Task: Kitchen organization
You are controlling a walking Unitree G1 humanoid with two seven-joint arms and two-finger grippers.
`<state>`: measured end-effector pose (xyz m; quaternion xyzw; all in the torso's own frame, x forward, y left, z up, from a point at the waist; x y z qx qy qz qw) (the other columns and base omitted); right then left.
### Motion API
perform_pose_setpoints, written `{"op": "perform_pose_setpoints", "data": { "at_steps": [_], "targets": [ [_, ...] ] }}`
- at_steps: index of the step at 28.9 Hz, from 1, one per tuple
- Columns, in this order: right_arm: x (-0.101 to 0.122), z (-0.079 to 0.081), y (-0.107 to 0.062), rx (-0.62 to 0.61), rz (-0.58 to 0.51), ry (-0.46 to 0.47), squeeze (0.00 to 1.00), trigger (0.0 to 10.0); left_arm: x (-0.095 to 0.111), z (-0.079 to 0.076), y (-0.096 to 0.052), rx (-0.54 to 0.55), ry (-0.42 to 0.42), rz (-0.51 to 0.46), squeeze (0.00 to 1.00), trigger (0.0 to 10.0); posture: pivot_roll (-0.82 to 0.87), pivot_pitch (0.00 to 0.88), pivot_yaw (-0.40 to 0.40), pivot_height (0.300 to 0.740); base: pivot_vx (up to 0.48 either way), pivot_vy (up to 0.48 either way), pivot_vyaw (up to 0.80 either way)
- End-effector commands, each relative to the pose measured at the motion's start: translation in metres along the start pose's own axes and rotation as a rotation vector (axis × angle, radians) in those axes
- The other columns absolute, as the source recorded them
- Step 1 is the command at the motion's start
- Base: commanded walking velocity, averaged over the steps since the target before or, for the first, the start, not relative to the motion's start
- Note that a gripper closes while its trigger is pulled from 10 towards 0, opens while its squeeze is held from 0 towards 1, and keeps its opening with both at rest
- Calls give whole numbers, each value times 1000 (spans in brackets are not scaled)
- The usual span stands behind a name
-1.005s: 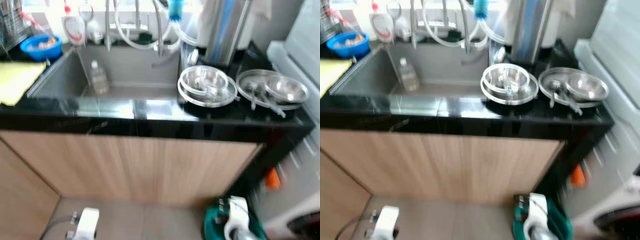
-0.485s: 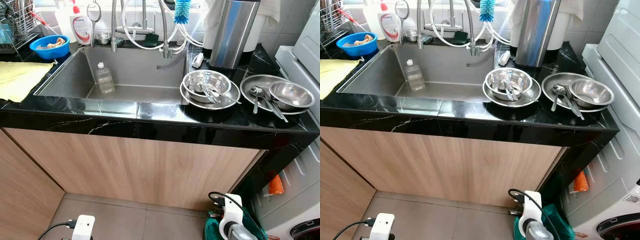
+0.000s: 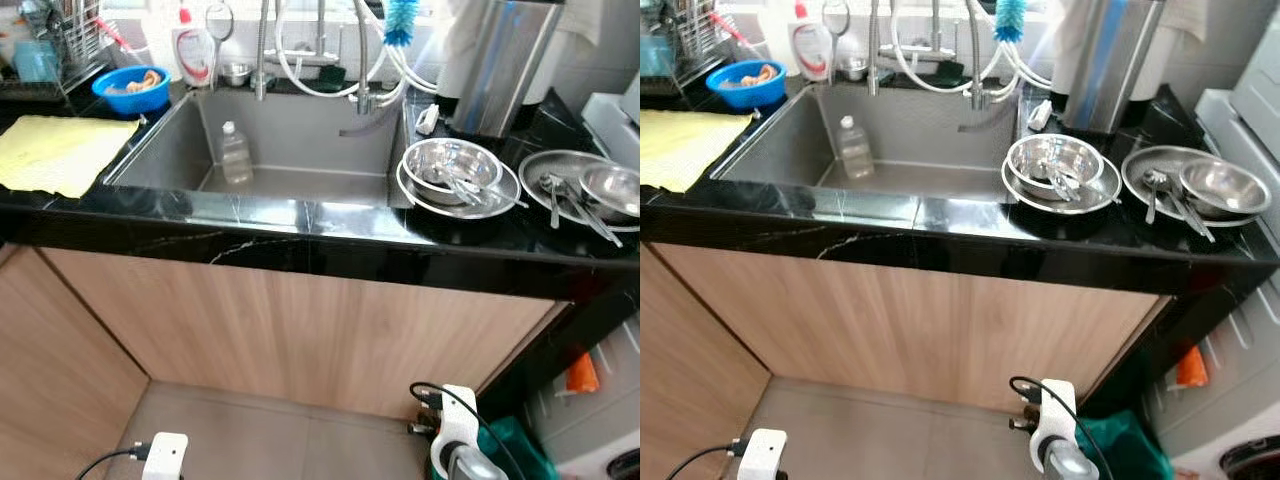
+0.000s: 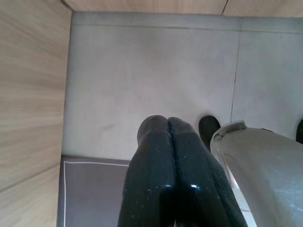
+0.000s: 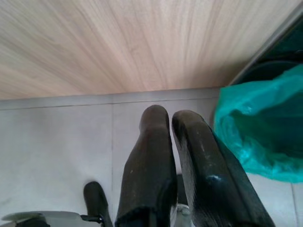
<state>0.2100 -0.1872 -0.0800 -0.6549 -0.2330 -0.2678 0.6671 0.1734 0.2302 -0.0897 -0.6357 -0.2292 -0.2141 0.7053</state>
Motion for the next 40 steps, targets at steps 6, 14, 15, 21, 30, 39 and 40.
{"op": "perform_pose_setpoints", "data": {
  "at_steps": [6,14,15,21,30,39,40],
  "targets": [
    [2,6,1,4,-8,11,0,10000,-6,3,-2,9,-12,14,0,10000,-115,0,23,731,0,317,0],
    [2,8,1,3,-7,13,0,10000,-4,4,-2,17,-6,-8,0,10000,-113,5,28,731,0,293,0],
    [2,8,1,3,-5,13,0,10000,-4,5,-2,21,-4,-10,0,10000,-111,8,29,731,0,0,0],
    [1,8,1,5,-3,13,0,10000,-1,7,-2,43,3,-42,0,10000,-110,12,30,731,0,0,0],
    [1,9,1,8,-2,12,0,10000,2,8,-3,64,10,-88,0,10000,-103,19,32,731,0,246,0],
    [1,10,1,7,-4,12,0,10000,60,-20,6,-2,44,-255,0,10000,-105,20,35,731,0,0,0],
    [1,10,1,7,-4,13,0,10000,57,-20,6,-1,44,-245,0,10000,-105,19,35,731,0,0,0]
  ]
}}
Point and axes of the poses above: a point about 5 cm out from each wrist's last joint towards the gripper, its own y axis pointing out of the wrist towards the gripper, its own x axis along the axis of the wrist's last joint, z = x × y, the point moved 1 cm from there along y, pointing out of the wrist towards the gripper, and after that the axes turned 6 degrees about -y, right-handed, at the moved point
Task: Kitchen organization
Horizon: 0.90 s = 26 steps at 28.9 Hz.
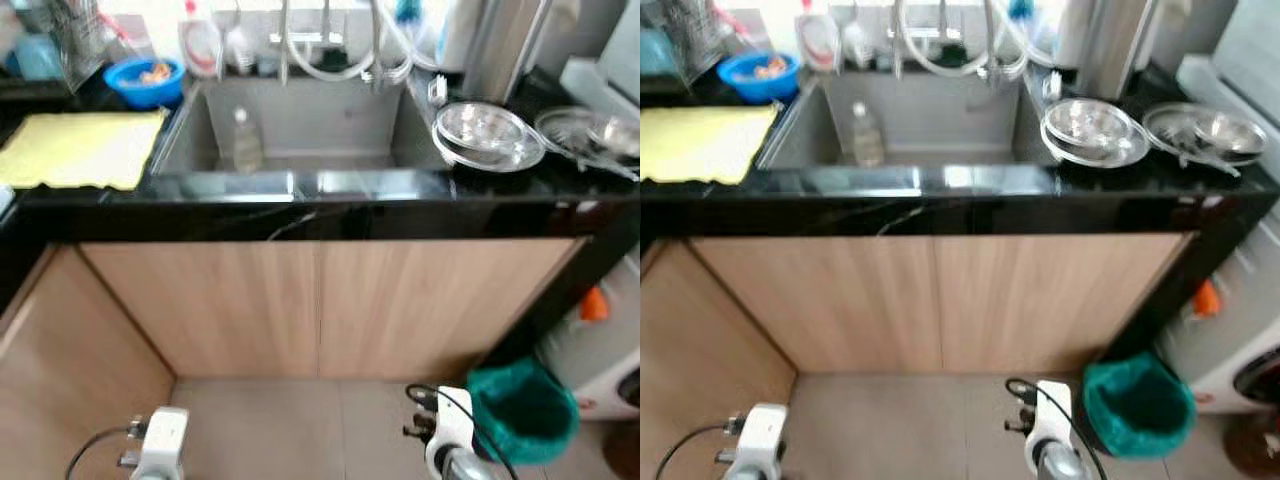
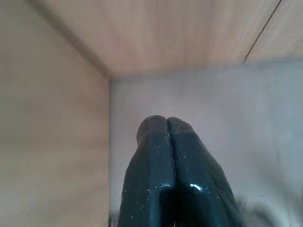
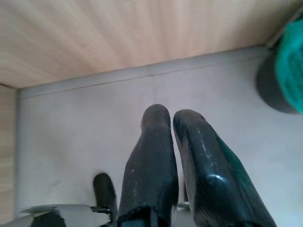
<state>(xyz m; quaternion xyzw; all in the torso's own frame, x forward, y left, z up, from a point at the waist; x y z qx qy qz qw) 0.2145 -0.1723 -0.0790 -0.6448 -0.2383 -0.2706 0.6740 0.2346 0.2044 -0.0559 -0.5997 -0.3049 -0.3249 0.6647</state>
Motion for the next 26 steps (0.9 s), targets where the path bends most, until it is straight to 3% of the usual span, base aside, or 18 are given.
{"op": "perform_pose_setpoints", "data": {
  "at_steps": [1,6,16,22,26],
  "targets": [
    [-2,-5,-1,-17,7,9,0,10000,-14,6,-5,16,14,51,0,10000,-105,19,35,731,0,0,0],
    [-2,-5,-1,-17,7,8,0,10000,-38,13,-13,26,18,163,0,10000,-105,17,35,731,0,0,0],
    [-1,-4,-1,-15,1,13,0,10000,-61,19,-24,39,11,262,0,10000,-109,16,33,731,196,0,0],
    [0,-5,-1,-17,2,13,0,10000,-45,10,-16,8,13,193,0,10000,-112,15,33,731,286,0,0],
    [-1,-5,-1,-17,3,12,0,10000,-46,9,-16,5,14,198,0,10000,-117,8,34,731,292,0,0]
  ]
}}
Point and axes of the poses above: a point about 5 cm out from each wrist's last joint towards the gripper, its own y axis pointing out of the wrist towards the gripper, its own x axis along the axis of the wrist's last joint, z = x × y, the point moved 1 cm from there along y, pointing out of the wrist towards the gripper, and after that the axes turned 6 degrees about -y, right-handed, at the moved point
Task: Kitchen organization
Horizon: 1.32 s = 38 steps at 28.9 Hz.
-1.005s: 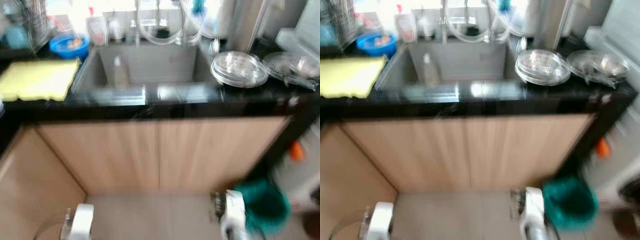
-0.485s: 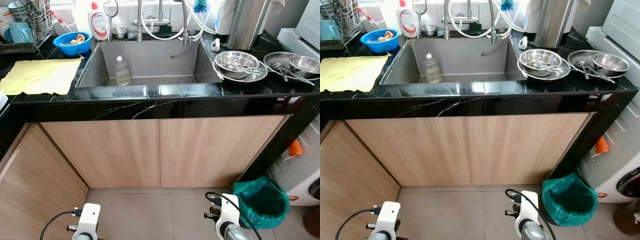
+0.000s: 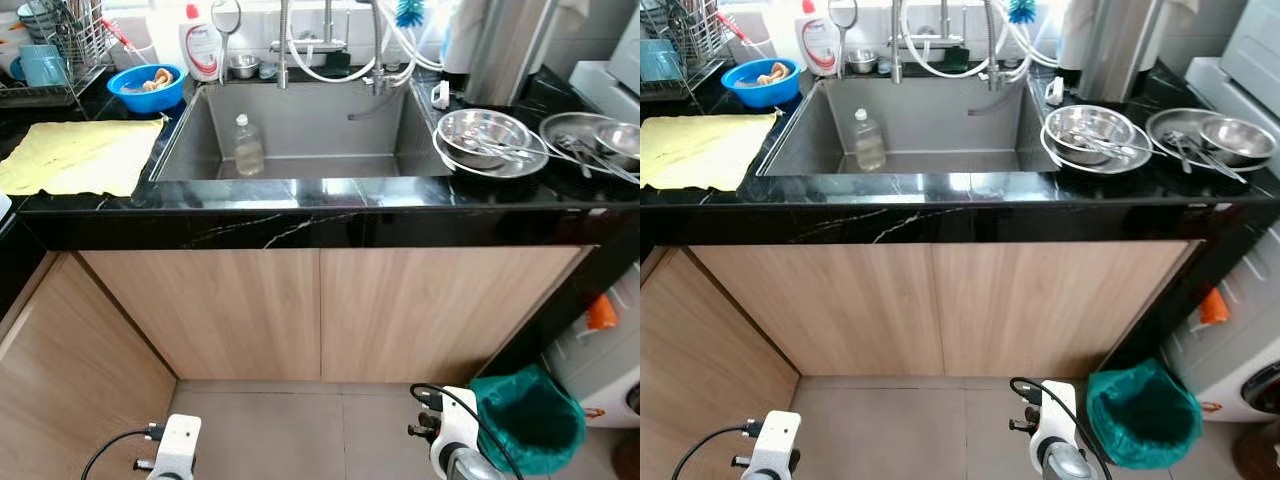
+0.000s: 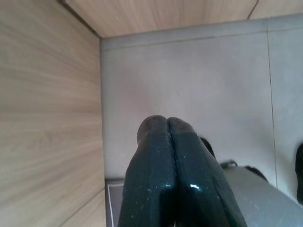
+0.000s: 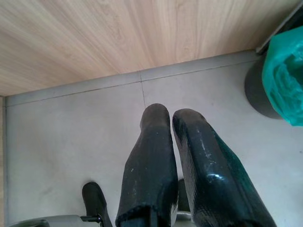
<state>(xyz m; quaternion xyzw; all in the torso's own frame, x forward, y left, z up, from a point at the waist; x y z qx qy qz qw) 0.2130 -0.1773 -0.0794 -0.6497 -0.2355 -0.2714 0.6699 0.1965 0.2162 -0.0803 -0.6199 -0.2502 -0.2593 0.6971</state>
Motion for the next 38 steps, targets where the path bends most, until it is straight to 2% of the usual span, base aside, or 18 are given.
{"op": "perform_pose_setpoints", "data": {
  "at_steps": [1,13,28,32,38],
  "targets": [
    [0,0,0,-3,1,12,0,10000,-3,-1,-1,-11,15,12,0,10000,-117,8,34,731,296,0,0],
    [-1,0,0,-5,1,9,0,10000,-2,0,0,-24,15,19,0,10000,-123,0,45,731,25,0,0],
    [-11,11,-2,6,14,68,0,10000,-9,14,-3,-27,67,55,0,10000,-139,0,95,731,16,0,0],
    [-18,12,-4,11,26,57,0,10000,-13,15,-4,-26,68,67,0,10000,-171,0,99,731,183,0,0],
    [-12,12,-2,31,2,21,0,10000,-12,10,-4,-42,77,66,0,10000,-223,0,72,731,0,0,0]
  ]
}}
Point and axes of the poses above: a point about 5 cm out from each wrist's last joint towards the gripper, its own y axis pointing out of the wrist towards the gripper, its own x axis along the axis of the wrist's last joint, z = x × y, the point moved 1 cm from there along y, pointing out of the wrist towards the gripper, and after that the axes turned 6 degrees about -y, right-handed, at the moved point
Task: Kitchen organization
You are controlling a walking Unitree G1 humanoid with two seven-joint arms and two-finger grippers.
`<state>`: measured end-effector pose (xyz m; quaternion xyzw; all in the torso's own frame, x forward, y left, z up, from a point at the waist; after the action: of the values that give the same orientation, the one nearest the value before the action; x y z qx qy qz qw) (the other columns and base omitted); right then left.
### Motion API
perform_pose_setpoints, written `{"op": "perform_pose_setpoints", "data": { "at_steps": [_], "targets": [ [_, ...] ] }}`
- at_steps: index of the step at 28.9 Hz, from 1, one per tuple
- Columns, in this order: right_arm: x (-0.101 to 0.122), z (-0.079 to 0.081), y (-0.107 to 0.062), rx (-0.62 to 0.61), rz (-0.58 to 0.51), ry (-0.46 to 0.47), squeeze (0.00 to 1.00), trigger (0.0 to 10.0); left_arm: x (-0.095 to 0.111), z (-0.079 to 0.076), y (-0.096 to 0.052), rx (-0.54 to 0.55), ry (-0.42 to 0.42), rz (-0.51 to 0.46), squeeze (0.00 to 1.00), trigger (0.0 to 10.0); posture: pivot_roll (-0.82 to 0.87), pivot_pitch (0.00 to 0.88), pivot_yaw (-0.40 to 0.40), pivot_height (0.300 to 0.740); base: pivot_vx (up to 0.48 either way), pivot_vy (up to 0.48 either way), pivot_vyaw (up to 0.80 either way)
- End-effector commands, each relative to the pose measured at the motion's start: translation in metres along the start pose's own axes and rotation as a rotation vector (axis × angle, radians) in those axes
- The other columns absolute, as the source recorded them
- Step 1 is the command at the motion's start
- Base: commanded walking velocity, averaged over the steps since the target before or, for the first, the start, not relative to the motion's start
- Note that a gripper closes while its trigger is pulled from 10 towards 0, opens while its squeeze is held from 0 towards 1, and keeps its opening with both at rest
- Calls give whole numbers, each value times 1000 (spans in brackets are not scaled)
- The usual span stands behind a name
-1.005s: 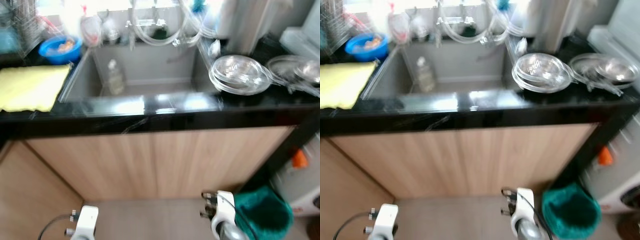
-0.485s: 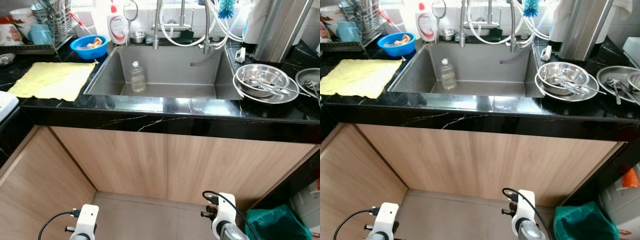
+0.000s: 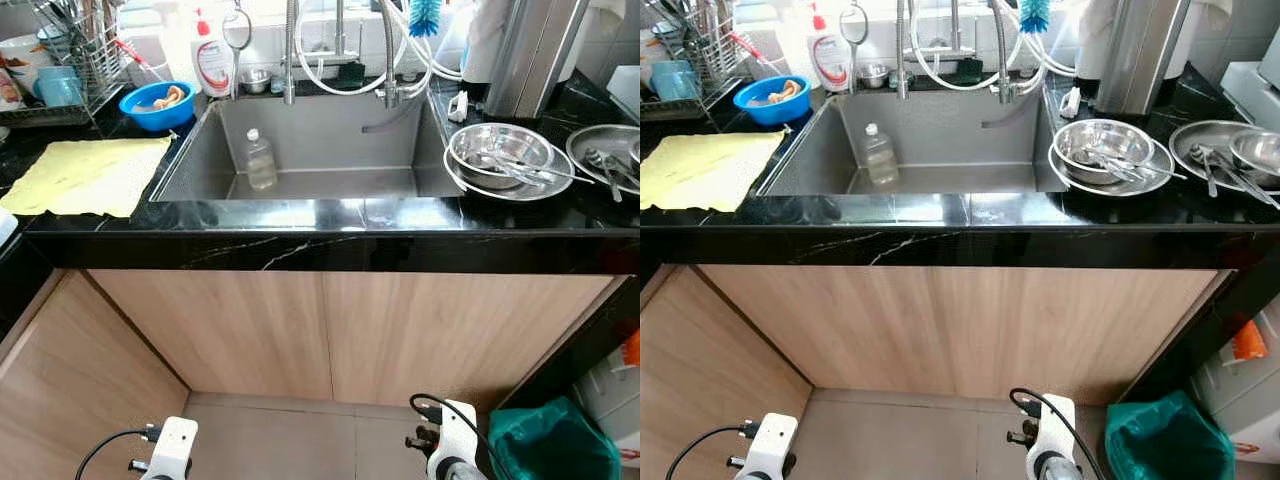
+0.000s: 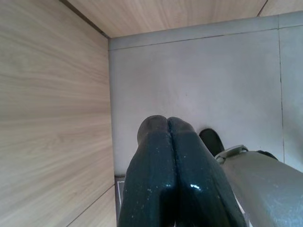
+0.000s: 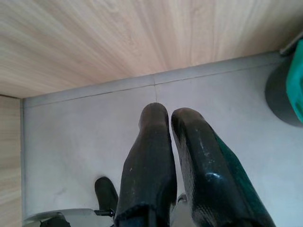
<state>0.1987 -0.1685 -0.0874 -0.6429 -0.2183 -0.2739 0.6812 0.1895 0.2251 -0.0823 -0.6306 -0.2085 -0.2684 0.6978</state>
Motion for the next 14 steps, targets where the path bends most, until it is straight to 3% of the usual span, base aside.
{"op": "perform_pose_setpoints", "data": {
  "at_steps": [1,7,9,14],
  "targets": [
    [7,3,1,15,-23,-25,0,10000,-3,-1,0,-6,13,18,0,10000,-228,0,66,731,0,0,0],
    [13,-8,1,-8,-40,-25,0,10000,3,-9,2,-23,14,0,0,10000,-235,0,53,731,0,0,0],
    [15,-20,0,-36,-42,-20,0,10000,7,-17,4,-37,5,-11,0,10000,-225,0,46,731,339,0,0],
    [12,-25,-1,-52,-39,-4,0,10000,6,-21,4,-37,0,-11,0,10000,-194,0,39,731,199,0,0]
  ]
}}
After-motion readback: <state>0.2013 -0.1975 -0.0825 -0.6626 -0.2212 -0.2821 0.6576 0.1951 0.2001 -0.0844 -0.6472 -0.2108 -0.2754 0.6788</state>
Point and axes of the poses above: a point about 5 cm out from each wrist's last joint towards the gripper, its own y axis pointing out of the wrist towards the gripper, its own x axis along the axis of the wrist's last joint, z = x × y, the point moved 1 cm from there along y, pointing out of the wrist towards the gripper, and after that the axes turned 6 degrees about -y, right-handed, at the moved point
